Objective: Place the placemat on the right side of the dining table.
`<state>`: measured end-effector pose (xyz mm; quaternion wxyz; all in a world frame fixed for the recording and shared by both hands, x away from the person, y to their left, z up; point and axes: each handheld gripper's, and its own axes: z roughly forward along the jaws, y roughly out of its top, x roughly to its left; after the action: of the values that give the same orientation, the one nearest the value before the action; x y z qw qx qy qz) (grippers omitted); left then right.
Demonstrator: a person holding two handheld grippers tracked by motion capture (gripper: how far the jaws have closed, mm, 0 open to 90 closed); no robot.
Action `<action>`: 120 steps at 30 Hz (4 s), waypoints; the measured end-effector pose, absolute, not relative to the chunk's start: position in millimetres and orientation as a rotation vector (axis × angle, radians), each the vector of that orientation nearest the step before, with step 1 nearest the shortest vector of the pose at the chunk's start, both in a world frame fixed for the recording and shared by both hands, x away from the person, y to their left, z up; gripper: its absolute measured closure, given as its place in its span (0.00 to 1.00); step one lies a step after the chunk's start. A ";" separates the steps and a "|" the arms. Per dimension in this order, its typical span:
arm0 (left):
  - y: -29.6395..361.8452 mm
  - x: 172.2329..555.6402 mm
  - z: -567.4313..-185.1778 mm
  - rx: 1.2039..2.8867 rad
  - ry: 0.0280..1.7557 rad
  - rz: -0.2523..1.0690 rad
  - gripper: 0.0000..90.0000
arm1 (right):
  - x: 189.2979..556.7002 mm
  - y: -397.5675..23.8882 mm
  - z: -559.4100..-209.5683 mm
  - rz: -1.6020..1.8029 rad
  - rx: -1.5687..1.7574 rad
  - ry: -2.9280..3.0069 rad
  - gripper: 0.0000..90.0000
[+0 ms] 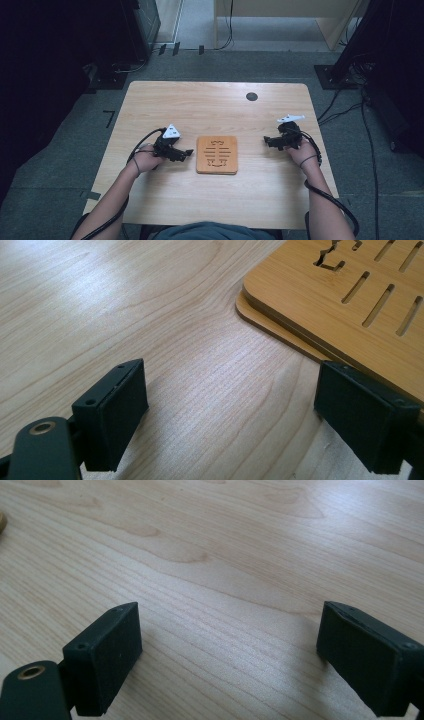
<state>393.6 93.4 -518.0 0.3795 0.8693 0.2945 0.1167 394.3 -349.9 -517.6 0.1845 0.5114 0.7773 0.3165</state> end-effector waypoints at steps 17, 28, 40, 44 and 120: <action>93.5 392.1 -518.0 2.227 0.751 0.303 0.14 | 392.0 -347.2 -523.1 0.913 1.416 2.190 0.00; 92.7 391.6 -518.1 2.229 0.752 0.309 0.14 | 391.9 -345.7 -523.2 0.907 1.434 2.171 0.00; 92.9 391.7 -518.1 2.229 0.752 0.307 0.14 | 393.3 -344.1 -522.2 0.890 1.450 2.169 0.00; 92.8 391.6 -518.1 2.229 0.752 0.308 0.14 | 394.9 -342.7 -521.0 0.871 1.463 2.174 0.00; 92.9 392.3 -518.0 2.233 0.746 0.309 0.14 | 396.6 -311.2 -496.9 0.821 1.475 2.317 0.07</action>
<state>392.3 92.9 -518.0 0.3744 0.8720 0.2915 0.1205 396.6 -311.2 -496.9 0.1370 0.5097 0.8006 0.2837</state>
